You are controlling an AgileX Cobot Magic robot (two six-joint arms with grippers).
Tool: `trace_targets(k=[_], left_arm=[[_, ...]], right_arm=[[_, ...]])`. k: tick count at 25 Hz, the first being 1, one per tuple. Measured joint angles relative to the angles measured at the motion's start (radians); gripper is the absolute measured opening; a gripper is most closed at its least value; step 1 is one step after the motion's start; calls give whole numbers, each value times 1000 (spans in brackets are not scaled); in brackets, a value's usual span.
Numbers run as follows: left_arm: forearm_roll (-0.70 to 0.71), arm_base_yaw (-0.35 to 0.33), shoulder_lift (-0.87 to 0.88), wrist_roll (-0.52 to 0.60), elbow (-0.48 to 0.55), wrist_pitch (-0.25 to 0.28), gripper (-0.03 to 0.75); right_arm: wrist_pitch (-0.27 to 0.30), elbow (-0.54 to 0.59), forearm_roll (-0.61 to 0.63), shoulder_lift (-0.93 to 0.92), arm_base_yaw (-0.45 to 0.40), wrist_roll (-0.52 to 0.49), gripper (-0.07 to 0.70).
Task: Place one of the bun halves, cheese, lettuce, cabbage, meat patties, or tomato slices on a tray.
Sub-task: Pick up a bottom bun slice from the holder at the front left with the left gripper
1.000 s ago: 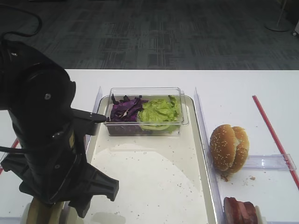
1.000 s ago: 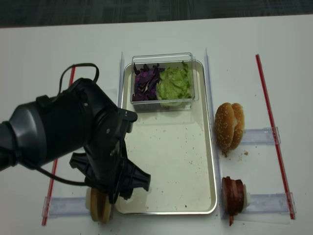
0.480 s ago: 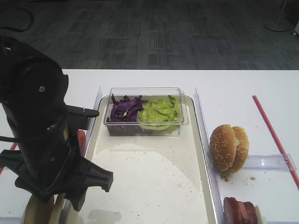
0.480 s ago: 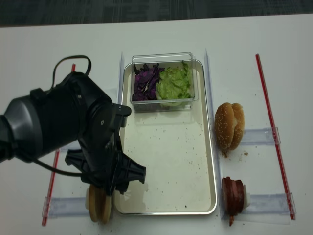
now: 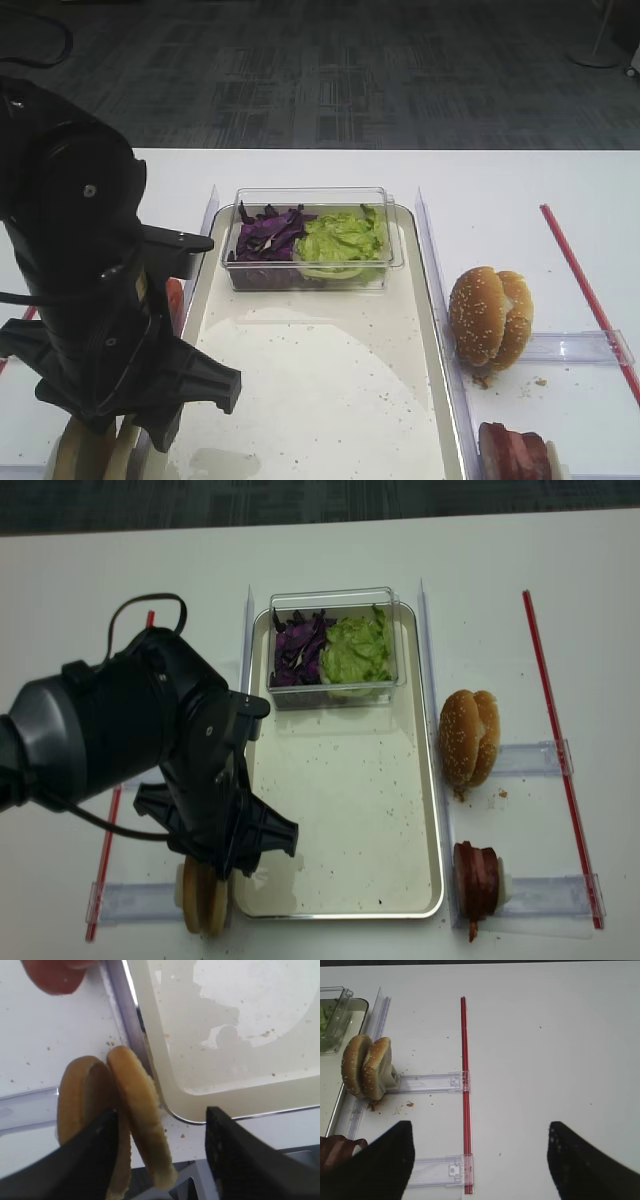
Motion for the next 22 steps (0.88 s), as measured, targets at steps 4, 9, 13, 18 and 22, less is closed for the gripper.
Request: trace_targets(k=[4,9,13,18,22], left_arm=[[0,0,25,6,-1,0,356],[0,0,61,12,-1,0,356],[0,0,61,14,-1,-4,342],[2,0,65,15,-1,-4,286],[6,0,65,15,-1,-4,235]], right_arm=[[0,0,0,0,0,0,571],[0,0,0,0,0,0,571],[0,0,0,0,0,0,571],[0,0,0,0,0,0,571],[0,0,0,0,0,0,571]])
